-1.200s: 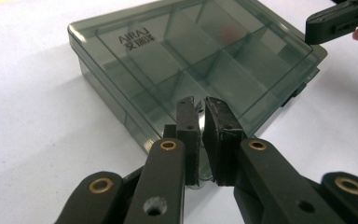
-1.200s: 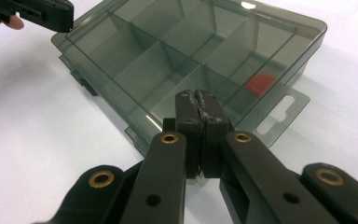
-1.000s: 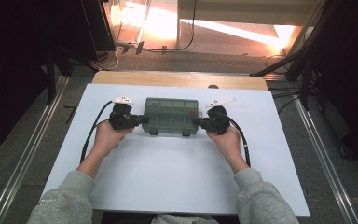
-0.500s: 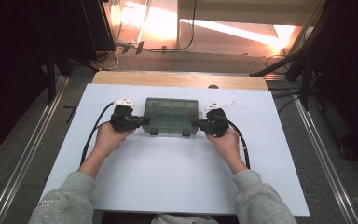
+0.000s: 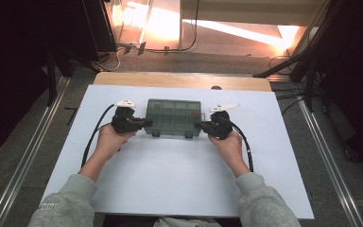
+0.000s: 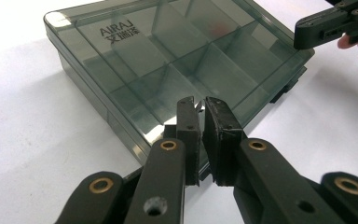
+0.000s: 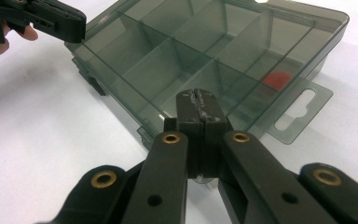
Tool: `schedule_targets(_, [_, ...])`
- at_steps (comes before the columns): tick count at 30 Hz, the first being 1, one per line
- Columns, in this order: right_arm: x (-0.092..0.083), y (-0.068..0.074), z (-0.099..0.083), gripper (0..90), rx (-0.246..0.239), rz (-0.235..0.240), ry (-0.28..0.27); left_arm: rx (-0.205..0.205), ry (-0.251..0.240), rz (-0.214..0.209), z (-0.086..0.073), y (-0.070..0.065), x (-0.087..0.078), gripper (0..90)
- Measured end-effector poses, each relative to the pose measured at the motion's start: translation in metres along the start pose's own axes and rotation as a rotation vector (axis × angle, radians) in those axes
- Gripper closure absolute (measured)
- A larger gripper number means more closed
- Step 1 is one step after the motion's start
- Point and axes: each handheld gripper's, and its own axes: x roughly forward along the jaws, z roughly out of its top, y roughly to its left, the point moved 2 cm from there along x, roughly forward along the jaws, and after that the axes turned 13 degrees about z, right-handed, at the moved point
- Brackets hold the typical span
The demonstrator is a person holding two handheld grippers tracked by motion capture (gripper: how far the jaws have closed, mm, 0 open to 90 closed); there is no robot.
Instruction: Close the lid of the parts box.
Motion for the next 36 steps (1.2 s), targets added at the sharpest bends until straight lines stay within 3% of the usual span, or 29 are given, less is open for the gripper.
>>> schedule_targets(10, [-0.005, 0.000, 0.002, 90.0, 0.035, 0.008, 0.025, -0.007, 0.003, -0.012, 0.003, -0.002, -0.004, 84.2])
schedule_targets(20, [-0.011, 0.003, 0.007, 88.4, 0.030, 0.003, 0.023, -0.009, -0.006, -0.025, 0.005, -0.003, -0.010, 79.9])
schedule_targets(29, [-0.020, 0.009, 0.013, 79.3, 0.017, 0.012, 0.001, -0.022, -0.011, -0.050, 0.010, -0.007, -0.018, 67.6])
schedule_targets(34, [-0.025, 0.014, 0.016, 67.5, -0.007, 0.023, -0.014, 0.006, -0.023, -0.065, 0.014, -0.013, -0.023, 59.2])
schedule_targets(36, [-0.027, 0.018, 0.018, 62.6, -0.025, 0.021, -0.012, 0.031, -0.040, -0.073, 0.016, -0.016, -0.025, 49.4])
